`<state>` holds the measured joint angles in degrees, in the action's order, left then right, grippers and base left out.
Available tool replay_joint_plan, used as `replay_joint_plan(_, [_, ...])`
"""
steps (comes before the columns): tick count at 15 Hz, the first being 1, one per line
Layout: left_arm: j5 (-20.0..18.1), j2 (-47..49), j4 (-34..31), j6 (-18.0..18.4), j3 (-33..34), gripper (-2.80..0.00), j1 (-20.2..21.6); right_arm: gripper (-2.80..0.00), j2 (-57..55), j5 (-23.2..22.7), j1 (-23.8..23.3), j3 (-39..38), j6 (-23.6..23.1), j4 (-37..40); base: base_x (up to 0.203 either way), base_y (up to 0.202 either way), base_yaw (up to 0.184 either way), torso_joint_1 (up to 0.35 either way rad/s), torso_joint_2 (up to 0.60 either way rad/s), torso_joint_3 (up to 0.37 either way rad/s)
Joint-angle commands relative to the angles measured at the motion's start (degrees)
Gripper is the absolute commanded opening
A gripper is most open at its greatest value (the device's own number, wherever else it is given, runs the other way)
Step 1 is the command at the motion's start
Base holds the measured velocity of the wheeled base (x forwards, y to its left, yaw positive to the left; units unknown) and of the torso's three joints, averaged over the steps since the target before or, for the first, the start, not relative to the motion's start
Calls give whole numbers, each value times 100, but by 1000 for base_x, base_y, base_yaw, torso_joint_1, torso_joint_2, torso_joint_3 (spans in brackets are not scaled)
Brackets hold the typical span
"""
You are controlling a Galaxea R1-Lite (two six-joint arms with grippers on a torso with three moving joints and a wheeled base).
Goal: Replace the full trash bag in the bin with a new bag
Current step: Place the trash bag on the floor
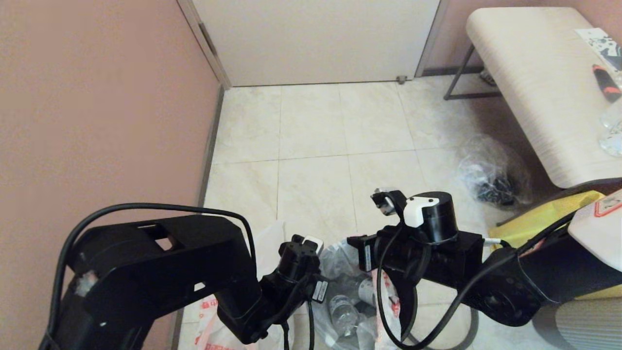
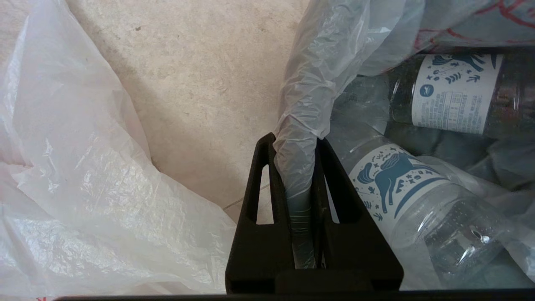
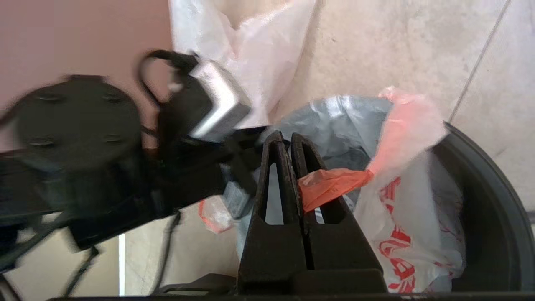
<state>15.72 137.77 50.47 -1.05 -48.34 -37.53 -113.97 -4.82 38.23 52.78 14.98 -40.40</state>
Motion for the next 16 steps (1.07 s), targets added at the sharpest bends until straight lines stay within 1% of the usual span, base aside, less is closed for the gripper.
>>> replay_joint_plan(1, [23,31,33,-2,0,-280,1,-280,280,-2,98,-64,1,-17,0,0,0,0,0,0])
replay_joint_plan(4, [116,22,67,-9,0,-280,0,-280,689,3,251,-117,-4,70,0,0,0,0,0,0])
replay_joint_plan(6, [122,-4,308,-9,43,-280,1,-280,1005,14,381,-119,-17,325,0,0,0,0,0,0])
replay_joint_plan(10, [119,-219,382,-9,213,-280,1,-280,1034,51,457,-170,-48,445,0,0,0,0,0,0])
replay_joint_plan(11, [112,-282,386,-16,227,0,1,-280,1025,51,457,-216,-48,445,0,0,0,0,0,0])
replay_joint_plan(13, [83,-549,466,-30,362,0,-28,-280,1053,98,459,-251,-56,453,0,0,0,0,0,0])
replay_joint_plan(16, [57,-1231,518,-42,762,0,-345,-280,1194,284,465,-241,-194,656,0,0,0,0,0,0])
